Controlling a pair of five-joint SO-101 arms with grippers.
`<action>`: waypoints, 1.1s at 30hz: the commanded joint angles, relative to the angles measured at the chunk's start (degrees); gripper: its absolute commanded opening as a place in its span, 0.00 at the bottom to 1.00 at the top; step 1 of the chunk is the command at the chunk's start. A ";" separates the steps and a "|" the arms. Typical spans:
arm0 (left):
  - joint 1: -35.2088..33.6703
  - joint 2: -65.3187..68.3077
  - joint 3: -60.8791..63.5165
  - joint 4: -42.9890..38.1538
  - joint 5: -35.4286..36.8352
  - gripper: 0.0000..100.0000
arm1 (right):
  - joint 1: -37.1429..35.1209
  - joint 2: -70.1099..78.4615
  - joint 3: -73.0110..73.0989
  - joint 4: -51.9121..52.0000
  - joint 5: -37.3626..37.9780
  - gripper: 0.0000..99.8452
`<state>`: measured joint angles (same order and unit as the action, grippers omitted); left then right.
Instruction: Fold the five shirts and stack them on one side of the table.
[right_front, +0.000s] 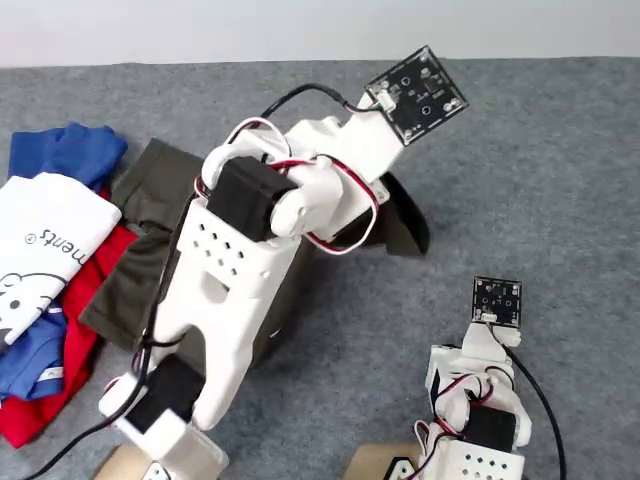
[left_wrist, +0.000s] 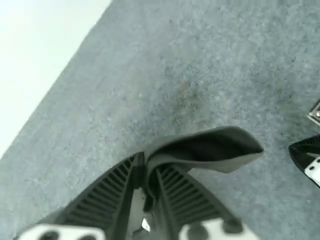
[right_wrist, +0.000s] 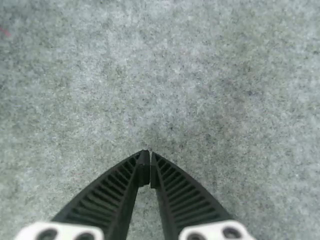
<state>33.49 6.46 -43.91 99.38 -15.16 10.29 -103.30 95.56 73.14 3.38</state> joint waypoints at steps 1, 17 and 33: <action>-0.26 -5.54 1.80 1.05 0.62 0.00 | 0.31 -0.40 0.88 0.31 -0.35 0.01; -2.81 -9.23 1.80 -4.04 0.35 0.00 | -6.55 -0.57 0.70 -0.31 -0.09 0.01; -0.18 -4.66 -14.73 -17.14 0.18 0.00 | 1.80 -0.66 -7.47 -9.80 -0.53 0.01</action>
<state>34.11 1.45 -54.37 84.18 -15.08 11.52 -103.30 93.63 64.53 3.38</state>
